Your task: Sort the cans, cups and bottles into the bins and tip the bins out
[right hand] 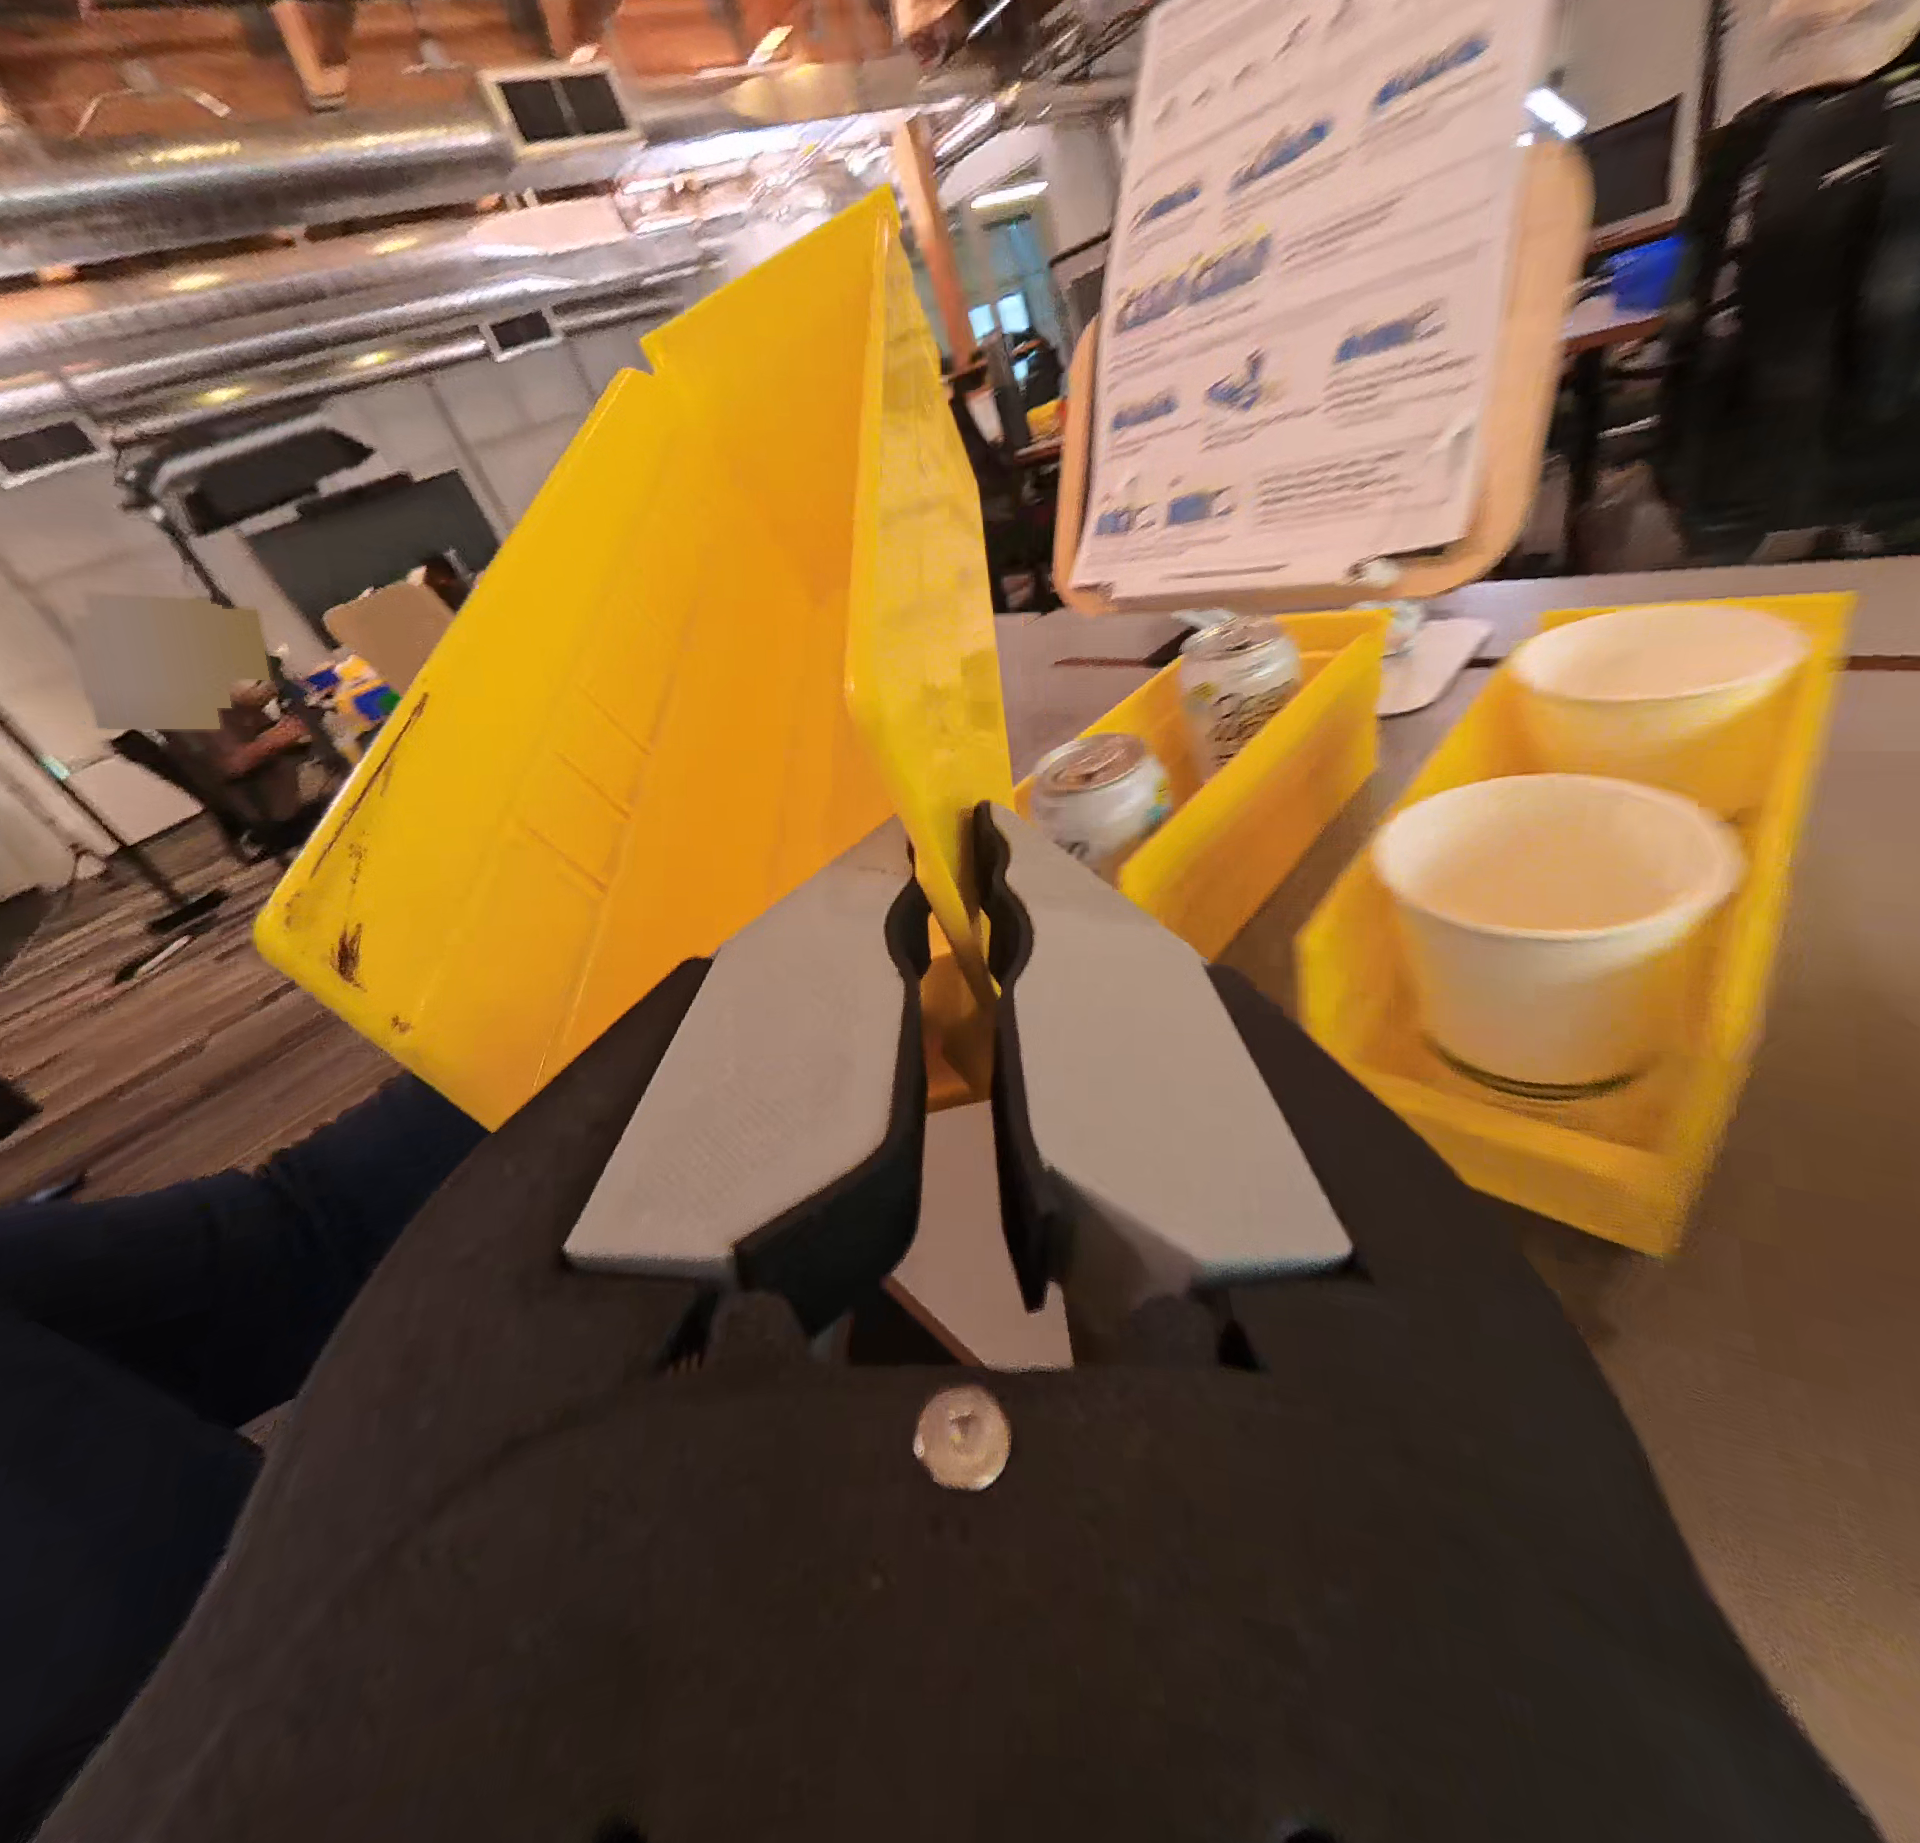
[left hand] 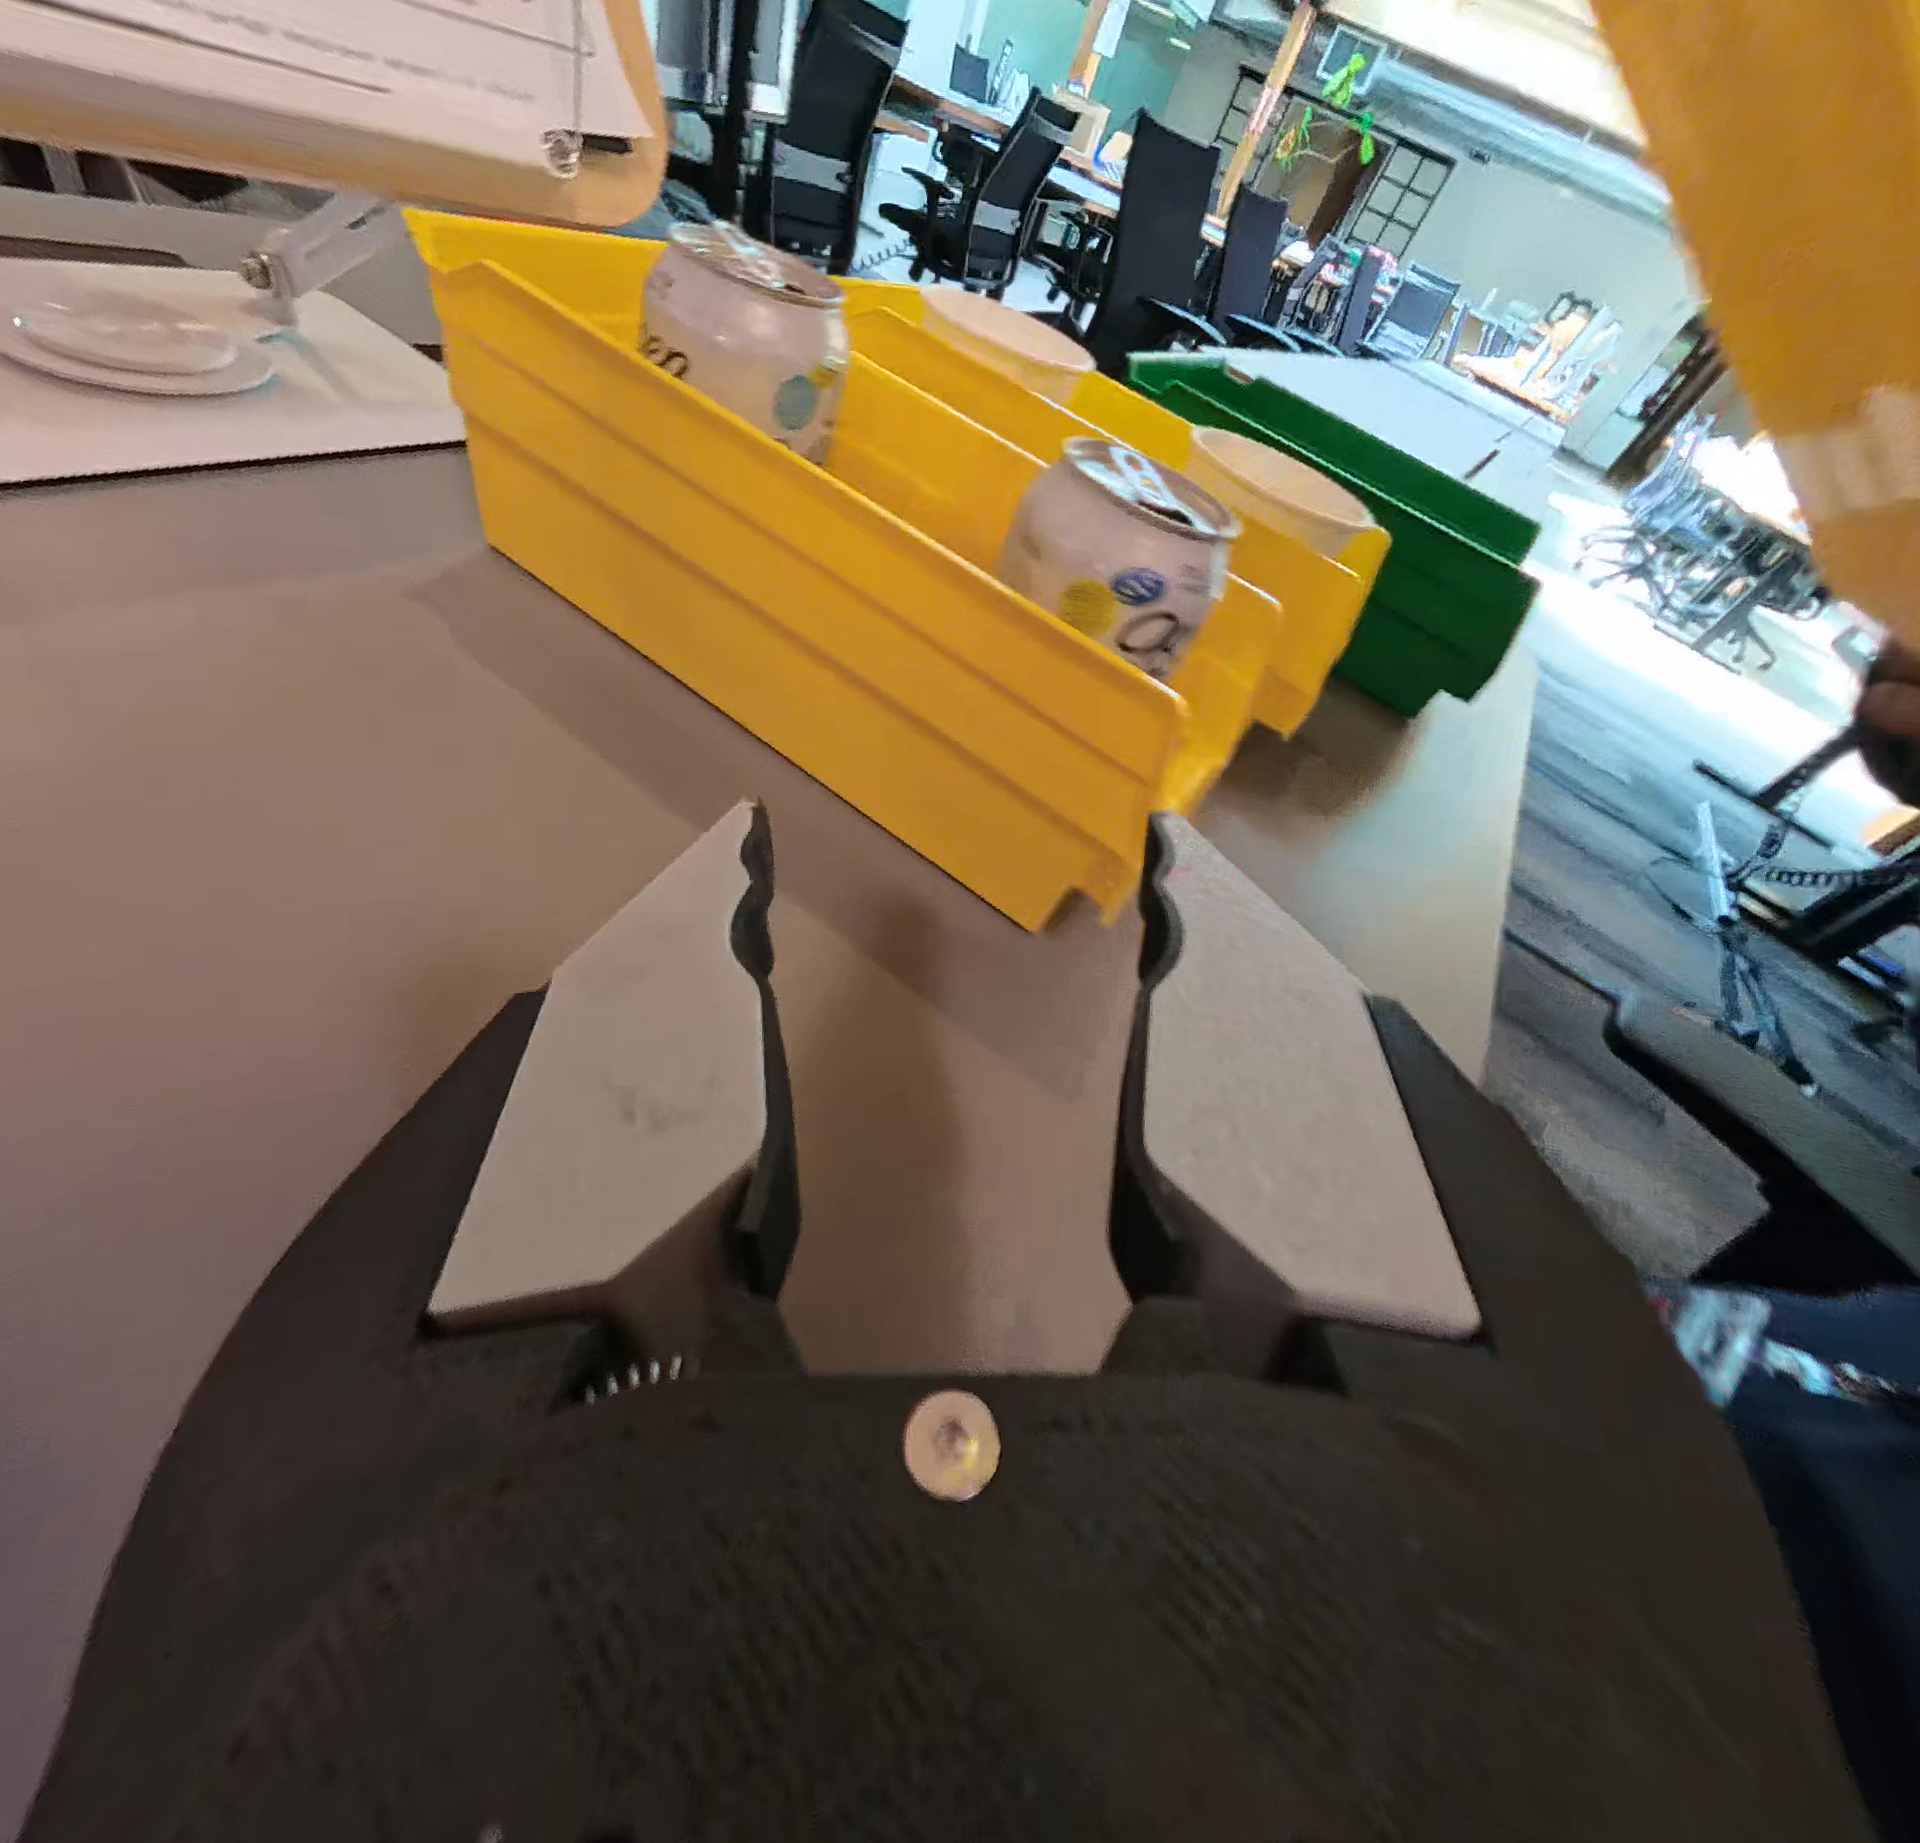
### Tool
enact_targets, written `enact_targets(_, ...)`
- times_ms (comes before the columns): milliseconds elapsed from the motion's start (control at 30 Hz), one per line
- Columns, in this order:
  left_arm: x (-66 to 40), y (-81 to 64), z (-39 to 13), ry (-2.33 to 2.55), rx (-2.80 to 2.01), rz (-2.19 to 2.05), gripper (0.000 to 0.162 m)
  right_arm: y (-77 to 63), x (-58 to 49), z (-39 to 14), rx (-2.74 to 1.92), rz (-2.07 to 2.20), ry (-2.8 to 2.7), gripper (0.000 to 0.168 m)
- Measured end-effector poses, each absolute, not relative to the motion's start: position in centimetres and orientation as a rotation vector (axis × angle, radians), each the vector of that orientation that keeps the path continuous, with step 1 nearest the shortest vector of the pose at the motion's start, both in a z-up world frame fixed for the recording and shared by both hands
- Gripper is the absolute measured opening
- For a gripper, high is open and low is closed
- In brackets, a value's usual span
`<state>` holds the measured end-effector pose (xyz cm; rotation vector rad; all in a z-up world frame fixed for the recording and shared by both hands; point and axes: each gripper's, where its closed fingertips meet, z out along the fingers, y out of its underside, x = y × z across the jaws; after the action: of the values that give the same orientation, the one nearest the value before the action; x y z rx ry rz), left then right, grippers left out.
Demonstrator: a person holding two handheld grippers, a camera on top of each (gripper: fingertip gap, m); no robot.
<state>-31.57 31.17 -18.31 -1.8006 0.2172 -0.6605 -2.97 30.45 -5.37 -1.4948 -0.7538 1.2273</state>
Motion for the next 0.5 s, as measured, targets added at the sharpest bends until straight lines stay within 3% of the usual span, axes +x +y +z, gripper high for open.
enact_targets(167,-29.5,23.8,-16.4,0.274,-1.8,-0.647,0.076,27.5,-10.7,-9.2,-1.494,1.281,-0.811,0.003)
enact_targets(333,-26.7,17.0,-17.3,0.219,-1.802,-0.685,0.069,25.3,-16.3,-12.3,-1.506,1.293,-0.8,0.004)
enact_targets(500,-24.5,16.1,-19.4,0.206,-1.823,-0.533,0.084,23.9,-20.7,-16.1,-1.571,1.204,-0.815,0.003)
